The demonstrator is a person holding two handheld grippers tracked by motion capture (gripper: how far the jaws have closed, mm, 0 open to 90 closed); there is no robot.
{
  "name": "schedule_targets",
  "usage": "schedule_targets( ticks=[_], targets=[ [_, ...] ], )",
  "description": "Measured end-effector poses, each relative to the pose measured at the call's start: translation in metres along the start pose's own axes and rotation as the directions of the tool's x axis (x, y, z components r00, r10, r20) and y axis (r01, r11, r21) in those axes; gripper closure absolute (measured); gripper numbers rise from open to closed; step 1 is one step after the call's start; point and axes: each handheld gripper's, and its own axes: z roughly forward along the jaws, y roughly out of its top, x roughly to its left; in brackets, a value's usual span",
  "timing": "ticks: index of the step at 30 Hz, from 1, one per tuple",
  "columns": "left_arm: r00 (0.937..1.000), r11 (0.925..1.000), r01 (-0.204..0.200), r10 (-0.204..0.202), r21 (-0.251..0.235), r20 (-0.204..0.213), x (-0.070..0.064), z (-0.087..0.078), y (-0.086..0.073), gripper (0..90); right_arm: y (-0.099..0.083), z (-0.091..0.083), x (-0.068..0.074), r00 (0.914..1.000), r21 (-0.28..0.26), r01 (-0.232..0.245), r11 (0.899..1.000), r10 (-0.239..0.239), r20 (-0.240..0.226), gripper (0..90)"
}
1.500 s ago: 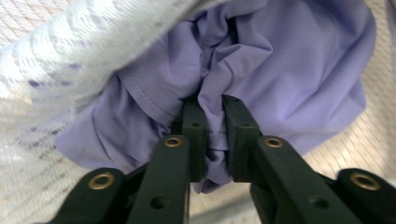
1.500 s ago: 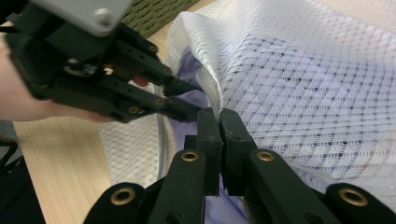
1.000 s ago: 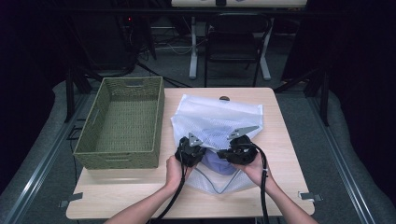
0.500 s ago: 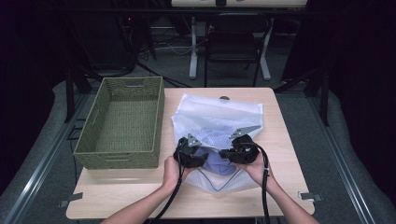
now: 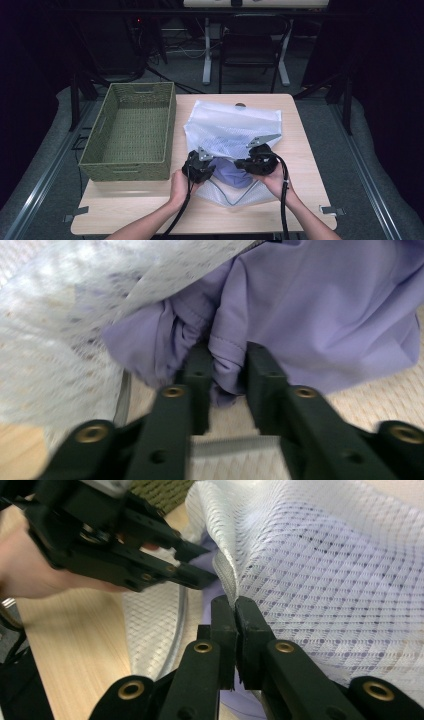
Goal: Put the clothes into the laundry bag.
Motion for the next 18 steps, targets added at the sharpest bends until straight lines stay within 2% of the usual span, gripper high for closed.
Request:
schedule_targets(
  ticks=[4,7,8,11,14,16,18],
  targets=[
    [0.9997,0.9996,0.016,-0.015,-0.025,0.020,-0.007,0.006,0.003,81.9,0.003,-0.005,0.003,0.9999,-0.026,0.009,1.000,-0.009,-0.008,88.1],
    [0.9978,0.9984,0.032,-0.029,-0.047,0.059,-0.012,0.010,0.006,81.9,0.003,-0.007,0.005,0.9999,-0.043,0.008,0.999,-0.009,-0.014,88.1],
    [0.9963,0.9981,0.030,-0.026,-0.055,0.082,-0.014,0.012,0.007,81.9,0.004,-0.007,0.005,0.9999,-0.042,0.007,0.999,-0.008,-0.015,88.1],
    [0.9945,0.9985,0.015,-0.010,-0.052,0.104,-0.019,0.014,0.009,80.9,0.003,-0.006,0.006,0.9998,-0.036,0.008,0.999,-0.008,-0.018,88.1],
    [0.9936,0.9990,0.016,-0.011,-0.042,0.112,-0.014,0.009,0.009,72.3,0.002,-0.004,0.003,0.9999,-0.024,0.007,1.000,-0.007,-0.010,88.1],
    [0.9954,0.9987,0.019,-0.014,-0.048,0.095,-0.010,0.002,0.009,60.9,0.000,-0.004,-0.001,1.0000,-0.018,-0.002,1.000,0.002,-0.003,88.0],
    [0.9966,0.9982,0.009,-0.004,-0.059,0.082,-0.007,-0.009,0.007,56.3,-0.002,-0.005,-0.004,0.9997,-0.016,-0.025,1.000,0.025,-0.007,87.9]
  ],
)
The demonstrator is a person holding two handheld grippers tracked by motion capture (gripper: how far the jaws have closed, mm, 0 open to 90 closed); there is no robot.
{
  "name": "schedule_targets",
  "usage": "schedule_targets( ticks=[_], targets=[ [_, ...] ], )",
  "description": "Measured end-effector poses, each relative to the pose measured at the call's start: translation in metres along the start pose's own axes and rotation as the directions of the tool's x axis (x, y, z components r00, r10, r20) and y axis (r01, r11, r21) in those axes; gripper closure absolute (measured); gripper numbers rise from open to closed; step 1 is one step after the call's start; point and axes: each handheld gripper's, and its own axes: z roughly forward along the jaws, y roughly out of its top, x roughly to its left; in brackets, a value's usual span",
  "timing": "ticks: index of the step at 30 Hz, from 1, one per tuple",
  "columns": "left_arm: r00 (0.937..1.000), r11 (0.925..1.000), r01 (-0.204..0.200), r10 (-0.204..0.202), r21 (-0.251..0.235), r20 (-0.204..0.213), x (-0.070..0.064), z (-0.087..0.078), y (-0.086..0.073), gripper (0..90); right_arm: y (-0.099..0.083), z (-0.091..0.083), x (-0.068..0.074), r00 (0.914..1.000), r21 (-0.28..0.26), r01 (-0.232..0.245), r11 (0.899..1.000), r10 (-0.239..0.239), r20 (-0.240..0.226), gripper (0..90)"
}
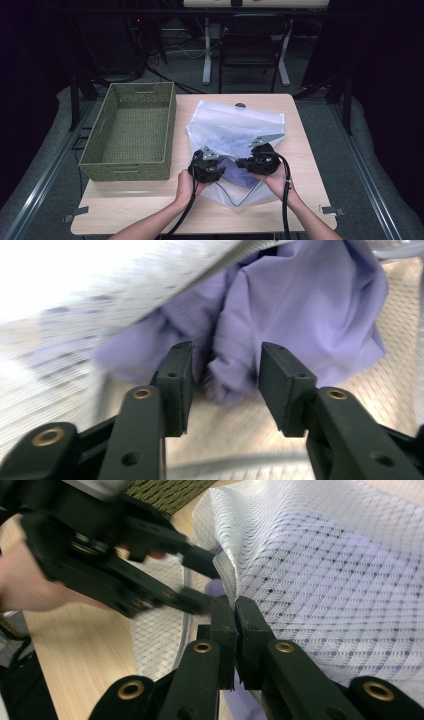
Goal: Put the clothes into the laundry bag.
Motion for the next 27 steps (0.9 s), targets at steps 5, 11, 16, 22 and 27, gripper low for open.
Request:
schedule_targets(
  ticks=[5,11,16,22,27],
  targets=[
    [0.9962,0.9988,-0.001,-0.003,-0.050,-0.087,0.004,-0.022,-0.006,50.3,0.000,0.000,-0.002,1.0000,-0.001,-0.004,1.000,0.004,0.005,87.8],
    [0.9922,0.9995,0.031,-0.031,-0.008,-0.120,0.013,-0.010,-0.006,50.0,0.001,0.001,0.001,1.0000,-0.009,0.007,1.000,-0.007,0.002,87.8],
    [0.9923,0.9978,0.065,-0.066,-0.015,-0.105,0.019,0.007,-0.006,64.8,0.002,0.002,0.002,1.0000,-0.006,0.008,1.000,-0.008,0.002,87.8],
    [0.9948,0.9981,0.054,-0.056,-0.030,-0.085,0.015,0.011,-0.004,84.0,0.002,0.002,0.003,0.9999,-0.007,0.008,1.000,-0.008,-0.009,87.8],
    [0.9964,0.9985,0.034,-0.038,-0.043,-0.076,0.007,0.014,0.000,85.1,0.005,0.001,0.008,0.9996,-0.021,0.014,1.000,-0.014,-0.025,87.8]
  ],
)
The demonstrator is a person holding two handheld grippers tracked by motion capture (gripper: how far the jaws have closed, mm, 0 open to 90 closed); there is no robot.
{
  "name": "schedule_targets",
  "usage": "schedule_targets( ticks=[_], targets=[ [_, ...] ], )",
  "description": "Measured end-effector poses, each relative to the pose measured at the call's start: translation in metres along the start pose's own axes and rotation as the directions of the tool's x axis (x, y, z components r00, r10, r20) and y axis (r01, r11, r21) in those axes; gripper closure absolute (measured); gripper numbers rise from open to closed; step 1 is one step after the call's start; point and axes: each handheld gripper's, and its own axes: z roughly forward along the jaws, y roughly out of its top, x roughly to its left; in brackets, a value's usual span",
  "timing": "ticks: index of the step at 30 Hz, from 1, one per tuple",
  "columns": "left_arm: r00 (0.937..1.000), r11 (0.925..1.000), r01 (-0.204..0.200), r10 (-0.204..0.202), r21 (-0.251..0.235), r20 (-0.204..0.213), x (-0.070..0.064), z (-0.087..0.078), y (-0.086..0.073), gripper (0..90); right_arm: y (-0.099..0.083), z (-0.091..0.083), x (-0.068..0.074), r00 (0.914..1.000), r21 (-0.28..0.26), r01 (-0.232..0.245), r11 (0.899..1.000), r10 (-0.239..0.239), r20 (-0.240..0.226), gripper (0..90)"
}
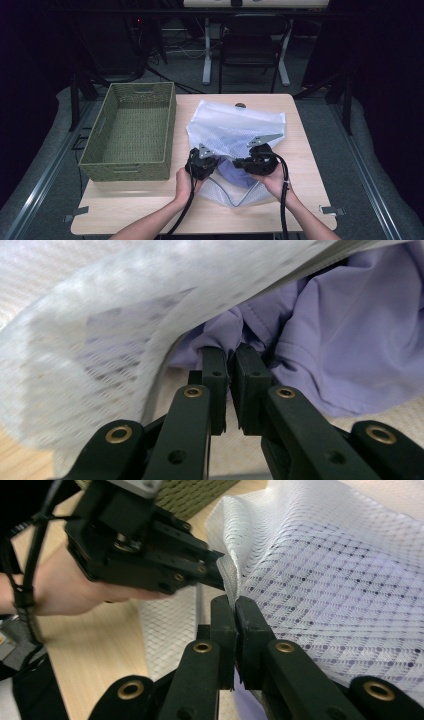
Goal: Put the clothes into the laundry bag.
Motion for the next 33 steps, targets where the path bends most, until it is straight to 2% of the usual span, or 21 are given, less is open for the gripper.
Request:
schedule_targets(
  ticks=[4,7,8,11,12,16,17,19,21,22,24,27,29,33],
  targets=[
    [0.9997,0.9999,0.011,-0.011,-0.011,-0.021,-0.001,0.001,0.002,84.8,0.001,-0.001,0.004,0.9998,0.003,0.016,1.000,-0.016,-0.015,87.9],
    [0.9994,0.9996,0.027,-0.027,0.008,-0.021,0.003,0.003,0.002,82.5,-0.001,0.001,0.002,0.9993,0.044,0.023,0.999,-0.022,-0.029,87.7],
    [0.9996,0.9997,0.021,-0.020,0.016,-0.022,0.005,0.003,0.002,80.6,-0.003,0.002,0.001,0.9994,0.061,0.026,0.998,-0.024,-0.026,87.5],
    [0.9999,0.9993,0.016,-0.015,0.034,-0.005,0.006,0.002,0.002,73.2,-0.008,0.004,-0.008,0.9998,0.082,0.018,0.997,-0.018,-0.001,87.6],
    [0.9999,0.9988,0.012,-0.011,0.047,-0.004,0.005,0.002,0.002,68.0,-0.009,0.004,-0.010,0.9999,0.083,0.012,0.997,-0.013,0.004,87.7],
    [1.0000,0.9988,0.009,-0.009,0.048,0.003,0.004,-0.004,0.003,52.3,-0.009,0.002,-0.013,0.9998,0.078,0.006,0.997,-0.007,0.016,87.6],
    [0.9999,0.9988,0.011,-0.012,0.047,0.005,0.004,-0.007,0.004,52.3,-0.009,0.002,-0.013,0.9999,0.078,0.002,0.997,-0.004,0.016,87.6],
    [0.9998,0.9994,0.006,-0.007,0.034,0.020,0.003,-0.017,0.005,45.4,-0.009,0.003,-0.014,0.9997,0.083,0.010,0.997,-0.012,0.022,87.1],
    [0.9997,0.9995,0.003,-0.004,0.031,0.026,0.003,-0.019,0.005,44.2,-0.009,0.003,-0.013,0.9995,0.085,0.010,0.996,-0.013,0.029,86.4],
    [0.9985,0.9987,-0.004,0.001,0.051,0.055,0.003,-0.020,0.004,43.6,-0.008,0.003,-0.013,0.9996,0.082,0.011,0.997,-0.014,0.026,85.9],
    [0.9970,0.9973,-0.009,0.003,0.073,0.077,0.000,-0.016,0.002,42.5,-0.008,0.004,-0.012,0.9994,0.081,0.018,0.997,-0.020,0.027,83.7],
    [0.9969,0.9958,-0.007,0.000,0.092,0.079,-0.001,-0.006,0.001,40.1,-0.007,0.005,-0.010,0.9989,0.078,0.021,0.997,-0.024,0.040,80.1],
    [0.9966,0.9956,0.009,-0.016,0.093,0.081,0.001,0.001,0.001,39.9,-0.006,0.007,-0.007,0.9981,0.072,0.026,0.997,-0.030,0.053,75.0],
    [0.9946,0.9958,0.029,-0.037,0.087,0.096,0.001,0.009,0.001,47.6,-0.002,0.014,-0.001,0.9942,0.068,0.048,0.997,-0.054,0.093,68.6]
  ],
)
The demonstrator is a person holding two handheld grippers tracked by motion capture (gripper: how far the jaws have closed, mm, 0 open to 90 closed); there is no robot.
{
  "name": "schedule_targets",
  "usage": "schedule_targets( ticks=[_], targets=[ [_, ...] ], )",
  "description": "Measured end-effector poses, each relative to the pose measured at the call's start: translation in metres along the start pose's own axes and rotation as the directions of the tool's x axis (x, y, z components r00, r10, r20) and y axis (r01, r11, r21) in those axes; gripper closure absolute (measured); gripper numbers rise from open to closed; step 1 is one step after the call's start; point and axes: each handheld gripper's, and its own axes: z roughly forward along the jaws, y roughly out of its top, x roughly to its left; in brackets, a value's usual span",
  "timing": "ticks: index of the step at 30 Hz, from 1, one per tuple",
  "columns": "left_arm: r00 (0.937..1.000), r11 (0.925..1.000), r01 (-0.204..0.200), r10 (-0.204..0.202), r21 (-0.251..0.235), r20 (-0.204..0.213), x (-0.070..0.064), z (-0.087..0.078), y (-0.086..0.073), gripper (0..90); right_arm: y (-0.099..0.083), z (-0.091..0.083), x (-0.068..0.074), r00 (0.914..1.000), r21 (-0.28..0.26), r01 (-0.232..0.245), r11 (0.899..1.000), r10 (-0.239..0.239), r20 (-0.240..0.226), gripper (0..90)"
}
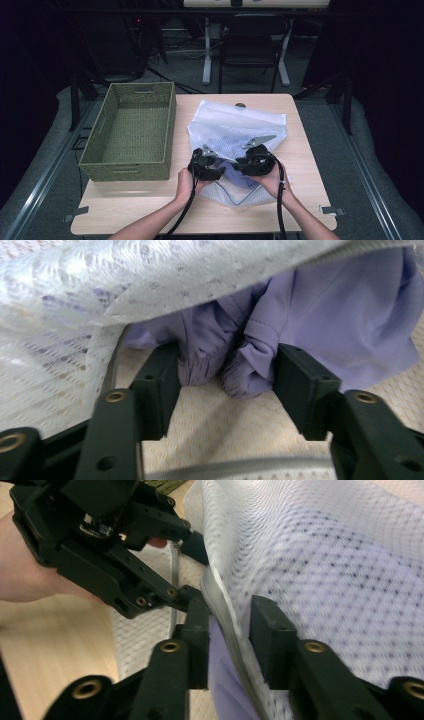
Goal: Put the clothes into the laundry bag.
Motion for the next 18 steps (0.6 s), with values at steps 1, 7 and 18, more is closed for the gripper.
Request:
schedule_targets(
  ticks=[1,7,18],
  targets=[
    [1.0000,1.0000,-0.002,0.002,-0.001,0.001,0.000,0.000,0.000,51.6,0.001,0.003,0.002,0.9999,0.001,0.009,1.000,-0.009,0.013,68.9],
    [0.9995,0.9992,0.031,-0.031,-0.027,-0.008,0.000,0.002,-0.002,67.3,0.006,0.012,0.010,0.9974,0.012,0.050,0.999,-0.051,0.052,87.4],
    [0.9987,0.9987,0.019,-0.022,-0.047,-0.046,-0.003,0.001,-0.002,72.2,0.007,-0.008,0.010,0.9965,-0.034,0.007,0.999,-0.010,-0.084,88.1]
  ],
)
